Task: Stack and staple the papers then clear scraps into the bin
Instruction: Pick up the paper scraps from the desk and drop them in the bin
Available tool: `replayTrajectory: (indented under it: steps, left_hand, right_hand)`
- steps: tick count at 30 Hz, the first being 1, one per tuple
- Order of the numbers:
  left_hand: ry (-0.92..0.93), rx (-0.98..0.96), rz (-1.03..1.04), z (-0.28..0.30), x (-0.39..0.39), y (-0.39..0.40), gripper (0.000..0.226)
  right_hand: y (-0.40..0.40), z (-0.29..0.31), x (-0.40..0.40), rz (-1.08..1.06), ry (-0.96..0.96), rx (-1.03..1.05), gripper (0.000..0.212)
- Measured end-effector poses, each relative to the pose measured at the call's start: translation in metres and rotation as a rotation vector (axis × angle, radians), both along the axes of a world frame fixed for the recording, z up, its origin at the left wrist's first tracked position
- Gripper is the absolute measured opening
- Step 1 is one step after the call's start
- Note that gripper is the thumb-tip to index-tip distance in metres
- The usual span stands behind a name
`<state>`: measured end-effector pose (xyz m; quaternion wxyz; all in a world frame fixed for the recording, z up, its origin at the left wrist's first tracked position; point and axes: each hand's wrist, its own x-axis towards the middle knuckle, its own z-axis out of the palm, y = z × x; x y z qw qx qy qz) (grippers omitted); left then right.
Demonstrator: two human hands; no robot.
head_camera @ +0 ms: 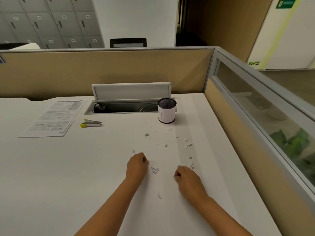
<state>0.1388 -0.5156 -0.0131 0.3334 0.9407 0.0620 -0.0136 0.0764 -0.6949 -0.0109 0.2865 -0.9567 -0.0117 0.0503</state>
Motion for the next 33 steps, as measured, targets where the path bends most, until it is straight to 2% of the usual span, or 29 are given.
replayTrajectory:
  steps: [2,4,6,8,10,14,17,19,21,25,29,31,33]
  left_hand:
    - [0.056,-0.159,0.081,0.002,0.002,0.001,0.024]
    - [0.184,-0.558,0.221,0.008,0.005,0.007,0.022]
    - [0.304,-0.883,0.297,0.011,0.004,0.014,0.017]
    - [0.342,-0.965,0.304,0.012,0.002,0.019,0.016]
    - [0.334,-0.901,0.261,0.014,0.001,0.018,0.017]
    - [0.371,-0.526,0.057,0.017,0.002,0.008,0.017]
    - [0.34,-0.335,-0.09,0.017,-0.001,0.003,0.007]
    - [0.285,-0.221,-0.157,0.014,-0.002,0.001,0.021]
    - [0.237,-0.137,-0.186,0.013,-0.003,-0.001,0.024]
    - [0.147,-0.022,-0.245,0.006,-0.003,-0.005,0.01]
    - [0.105,0.045,-0.275,0.006,-0.002,-0.007,0.011]
    - [0.122,0.003,-0.241,0.007,-0.001,-0.006,0.011]
    - [0.179,-0.139,-0.157,0.011,-0.001,-0.003,0.012]
  right_hand:
    - [-0.007,0.003,0.001,-0.127,0.054,0.2,0.024]
    - [-0.016,0.01,0.002,-0.317,0.09,0.452,0.021]
    - [-0.025,0.013,0.005,-0.421,0.053,0.459,0.013]
    - [-0.029,0.013,0.008,-0.403,-0.003,0.37,0.009]
    - [-0.028,0.017,0.014,-0.343,-0.014,0.27,0.008]
    - [-0.019,0.023,0.027,-0.206,0.029,0.075,0.031]
    - [-0.013,0.02,0.035,-0.141,0.065,-0.045,0.027]
    - [-0.01,0.015,0.039,-0.128,0.054,-0.106,0.023]
    - [-0.008,0.009,0.042,-0.13,0.043,-0.129,0.024]
    - [-0.004,0.006,0.047,-0.083,0.051,-0.168,0.024]
    - [-0.001,0.03,0.073,-0.055,0.069,-0.116,0.021]
    - [0.0,0.051,0.097,-0.084,0.032,-0.042,0.018]
    - [-0.001,0.074,0.127,-0.118,-0.032,-0.012,0.015]
